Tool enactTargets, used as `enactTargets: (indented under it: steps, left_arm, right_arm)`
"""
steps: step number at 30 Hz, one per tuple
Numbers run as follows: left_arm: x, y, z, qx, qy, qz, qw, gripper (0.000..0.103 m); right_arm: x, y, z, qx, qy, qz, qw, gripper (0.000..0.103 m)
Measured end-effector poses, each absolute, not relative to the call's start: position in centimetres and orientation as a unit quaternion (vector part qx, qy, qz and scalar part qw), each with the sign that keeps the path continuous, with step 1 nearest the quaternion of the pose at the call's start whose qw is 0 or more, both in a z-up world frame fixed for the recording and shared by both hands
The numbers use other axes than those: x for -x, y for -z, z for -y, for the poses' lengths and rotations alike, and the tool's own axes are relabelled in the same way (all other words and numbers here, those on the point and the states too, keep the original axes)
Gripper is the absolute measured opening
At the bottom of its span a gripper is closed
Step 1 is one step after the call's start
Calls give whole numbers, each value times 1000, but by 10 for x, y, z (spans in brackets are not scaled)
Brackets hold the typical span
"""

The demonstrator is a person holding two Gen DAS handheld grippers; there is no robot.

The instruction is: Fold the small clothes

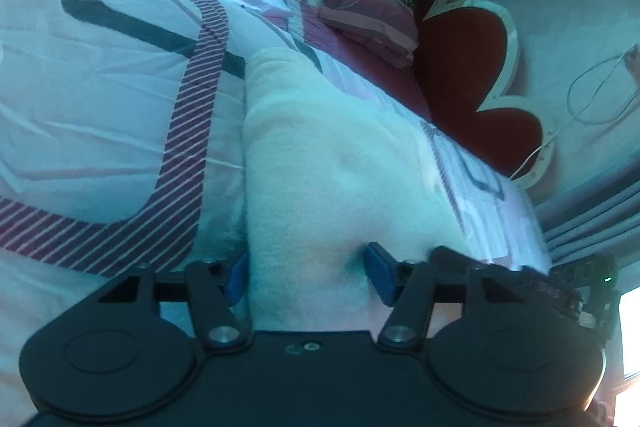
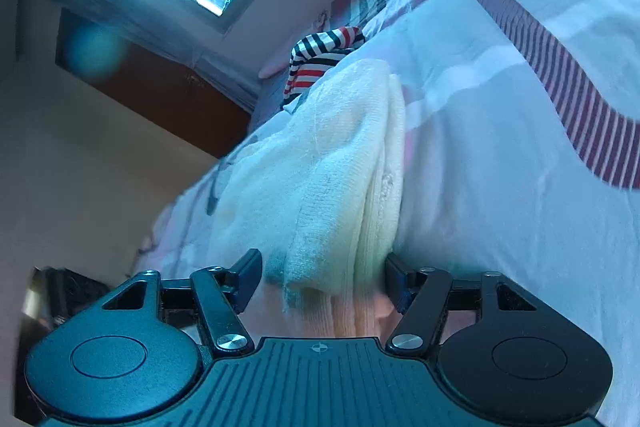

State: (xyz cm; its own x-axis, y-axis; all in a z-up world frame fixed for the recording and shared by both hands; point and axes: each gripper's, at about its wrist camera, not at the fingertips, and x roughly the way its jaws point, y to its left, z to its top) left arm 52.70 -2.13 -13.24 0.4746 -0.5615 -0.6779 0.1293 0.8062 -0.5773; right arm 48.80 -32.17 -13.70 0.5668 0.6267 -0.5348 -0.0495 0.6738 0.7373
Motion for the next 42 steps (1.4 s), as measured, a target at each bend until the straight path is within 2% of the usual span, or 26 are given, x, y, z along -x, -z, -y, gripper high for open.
enactTargets:
  steps: [3, 5, 9, 15, 21, 27, 30, 31, 34, 36, 42]
  left_arm:
    - [-525, 125, 29, 206, 199, -467, 837, 32]
    - [-522, 118, 34, 186, 194, -462, 845, 29]
    - [-514, 102, 37, 162, 196, -449, 857, 27]
    - [-493, 70, 2, 147, 210, -428, 867, 27]
    - [-470, 49, -68, 120, 204, -425, 873, 27]
    - [-446, 49, -153, 108, 180, -438, 874, 27]
    - [-439, 62, -186, 111, 172, -451, 869, 30]
    - [-438, 71, -195, 108, 166, -458, 867, 36]
    - [-436, 93, -213, 111, 145, -465, 866, 63]
    - [-434, 100, -222, 135, 152, -459, 865, 63]
    - [-437, 100, -215, 103, 164, -447, 873, 63]
  right_arm:
    - [-485, 129, 306, -292, -194, -415, 840, 37]
    - [-480, 122, 296, -262, -183, -409, 855, 34]
    - [-468, 101, 280, -223, -170, -392, 876, 31]
    - [-449, 68, 242, -204, -185, -369, 888, 30]
    - [-436, 53, 159, -202, -199, -362, 888, 30]
    - [-432, 66, 61, -218, -229, -371, 873, 30]
    - [-431, 82, 27, -231, -240, -390, 858, 30]
    - [-431, 89, 20, -232, -240, -399, 854, 30]
    - [-435, 115, 13, -237, -213, -427, 846, 31]
    - [-436, 126, 26, -265, -206, -431, 838, 31]
    - [-430, 122, 37, -265, -188, -430, 842, 31]
